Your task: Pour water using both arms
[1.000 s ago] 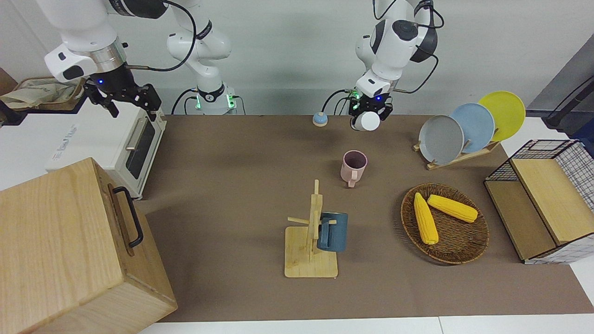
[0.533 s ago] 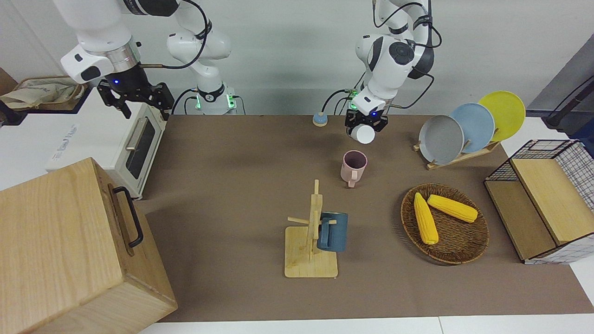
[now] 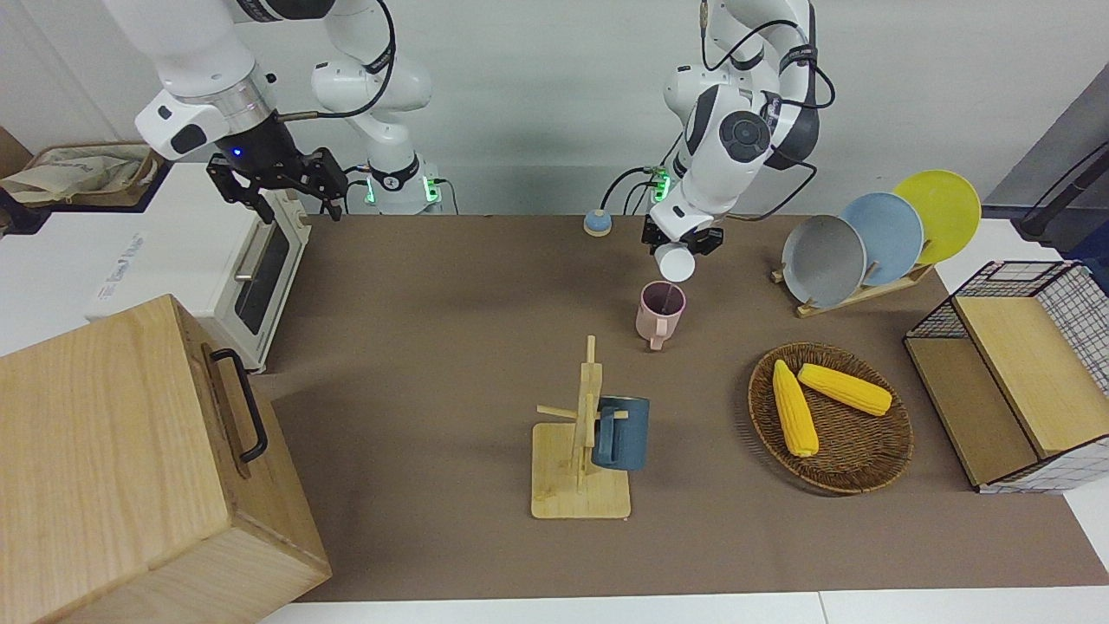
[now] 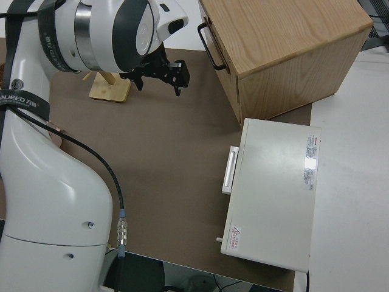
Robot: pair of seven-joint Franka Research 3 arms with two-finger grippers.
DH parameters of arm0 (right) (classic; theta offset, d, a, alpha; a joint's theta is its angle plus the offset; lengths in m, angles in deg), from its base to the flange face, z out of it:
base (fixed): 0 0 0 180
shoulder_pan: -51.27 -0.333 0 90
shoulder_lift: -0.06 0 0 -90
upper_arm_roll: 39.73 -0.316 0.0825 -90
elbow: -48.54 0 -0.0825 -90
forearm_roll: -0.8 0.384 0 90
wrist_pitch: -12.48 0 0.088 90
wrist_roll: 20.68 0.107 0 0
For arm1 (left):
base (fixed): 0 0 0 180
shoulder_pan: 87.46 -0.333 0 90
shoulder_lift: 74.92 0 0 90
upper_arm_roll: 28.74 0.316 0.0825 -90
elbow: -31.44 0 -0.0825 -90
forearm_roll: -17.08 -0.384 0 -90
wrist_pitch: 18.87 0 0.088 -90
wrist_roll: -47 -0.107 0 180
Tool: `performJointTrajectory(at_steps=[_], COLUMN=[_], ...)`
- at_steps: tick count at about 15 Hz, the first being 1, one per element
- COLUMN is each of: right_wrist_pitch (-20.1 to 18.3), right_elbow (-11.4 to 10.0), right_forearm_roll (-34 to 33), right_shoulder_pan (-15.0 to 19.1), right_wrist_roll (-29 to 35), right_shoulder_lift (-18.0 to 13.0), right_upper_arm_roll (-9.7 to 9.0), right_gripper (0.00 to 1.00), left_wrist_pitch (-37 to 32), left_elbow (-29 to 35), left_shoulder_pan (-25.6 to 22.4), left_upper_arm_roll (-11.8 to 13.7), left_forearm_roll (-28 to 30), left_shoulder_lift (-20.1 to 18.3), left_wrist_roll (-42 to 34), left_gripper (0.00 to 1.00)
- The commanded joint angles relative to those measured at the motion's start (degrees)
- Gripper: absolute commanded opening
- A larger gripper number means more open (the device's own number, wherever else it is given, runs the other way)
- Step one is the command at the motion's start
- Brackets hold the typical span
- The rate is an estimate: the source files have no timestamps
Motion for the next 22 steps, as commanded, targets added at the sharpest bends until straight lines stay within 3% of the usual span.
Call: performJointTrajectory(at_steps=[1, 22], right_wrist_pitch=[0.1, 0.2], right_elbow=[-1.3, -1.3], right_forearm_roll=[1.2, 1.2], right_shoulder_pan=[0.3, 0.3], right_wrist_roll=[-1.2, -1.2], right_shoulder_lift=[-1.0, -1.0], right_upper_arm_roll=[-0.16, -0.16], right_gripper=[0.994, 0.994], left_wrist_pitch=[-4.7, -8.8], left_elbow=[-3.0, -3.5], left_shoulder_pan=[0.1, 0.8], left_upper_arm_roll=[0.0, -0.1], left_forearm_roll=[-2.3, -2.2], left_shoulder_lift=[1.4, 1.4], left_wrist_roll=[1.3, 1.2], left_gripper=[0.03, 0.03])
